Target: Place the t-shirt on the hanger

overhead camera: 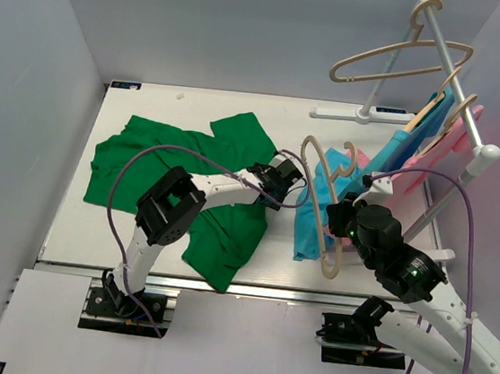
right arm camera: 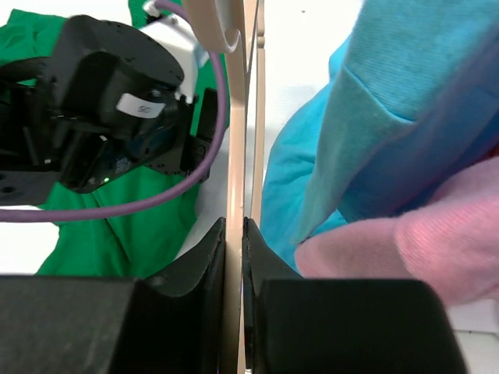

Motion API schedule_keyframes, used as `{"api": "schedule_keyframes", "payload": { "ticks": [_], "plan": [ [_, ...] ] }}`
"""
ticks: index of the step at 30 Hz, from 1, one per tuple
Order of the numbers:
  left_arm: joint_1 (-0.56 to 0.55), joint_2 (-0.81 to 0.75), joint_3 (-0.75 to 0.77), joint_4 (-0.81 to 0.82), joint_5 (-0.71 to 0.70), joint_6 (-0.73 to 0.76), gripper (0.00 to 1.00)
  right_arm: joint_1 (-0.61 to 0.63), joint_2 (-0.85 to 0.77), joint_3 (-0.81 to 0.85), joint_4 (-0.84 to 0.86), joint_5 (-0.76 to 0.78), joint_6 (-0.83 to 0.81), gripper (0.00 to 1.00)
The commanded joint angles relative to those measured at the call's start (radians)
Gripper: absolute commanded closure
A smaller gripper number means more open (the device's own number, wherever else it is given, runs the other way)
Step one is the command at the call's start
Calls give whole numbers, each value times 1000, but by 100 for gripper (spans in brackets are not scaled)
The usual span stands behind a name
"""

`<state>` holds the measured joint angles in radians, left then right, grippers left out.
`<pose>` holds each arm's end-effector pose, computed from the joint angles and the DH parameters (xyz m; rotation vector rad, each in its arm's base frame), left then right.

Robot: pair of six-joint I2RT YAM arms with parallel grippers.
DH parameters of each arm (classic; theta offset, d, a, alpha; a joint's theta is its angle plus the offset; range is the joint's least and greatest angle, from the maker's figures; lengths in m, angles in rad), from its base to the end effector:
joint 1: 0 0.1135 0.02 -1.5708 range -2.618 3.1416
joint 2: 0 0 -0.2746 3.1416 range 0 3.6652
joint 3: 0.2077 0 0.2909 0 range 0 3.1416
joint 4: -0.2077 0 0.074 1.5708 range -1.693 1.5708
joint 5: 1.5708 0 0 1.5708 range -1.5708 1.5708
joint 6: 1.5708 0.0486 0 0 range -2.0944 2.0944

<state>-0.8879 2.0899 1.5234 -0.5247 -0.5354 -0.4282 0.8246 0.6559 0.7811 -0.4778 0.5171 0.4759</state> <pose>0.3234 -0.3583 0.1470 0.3966 2.4133 0.1646 0.1442 0.1206 0.3359 0.0153 1.8947 0.3947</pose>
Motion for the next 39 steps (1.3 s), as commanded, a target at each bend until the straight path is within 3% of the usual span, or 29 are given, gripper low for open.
{"api": "schedule_keyframes", "payload": {
  "ticks": [1,8,9,11,12,14,15,16,17,20,23,30,36,39],
  "plan": [
    [20,4,58,49,104,83,22,-2,-6,15,-13,34,33,100],
    [29,30,76,28,106,85,42,-2,-22,6,-22,21,41,100],
    [29,29,81,17,101,82,52,-4,-21,4,-24,15,40,100],
    [29,15,87,9,97,80,61,-2,-19,3,-24,-21,33,100],
    [29,6,87,5,88,78,73,-2,-21,-3,-24,-34,33,100],
    [29,-11,75,12,86,86,80,-4,-24,-9,-28,-54,33,100],
    [29,-30,67,28,92,97,80,-2,-29,-16,-31,-54,39,100],
    [29,-34,64,29,118,106,72,-2,-32,-19,-35,-51,43,100],
    [27,-45,60,31,132,109,53,-2,-35,-25,-39,-45,47,100],
    [29,-59,41,41,207,118,43,-2,-39,-26,-47,-39,52,100],
    [29,-67,18,46,227,115,42,-4,-42,-34,-61,-31,59,100],
    [29,-25,-2,-11,181,74,55,-2,-67,-48,-81,-19,76,100],
    [27,-14,23,-41,178,60,89,-4,-67,-55,-82,-55,64,100],
    [29,-42,38,-53,175,60,100,-4,-70,-72,-79,-100,50,100]
  ]
}}
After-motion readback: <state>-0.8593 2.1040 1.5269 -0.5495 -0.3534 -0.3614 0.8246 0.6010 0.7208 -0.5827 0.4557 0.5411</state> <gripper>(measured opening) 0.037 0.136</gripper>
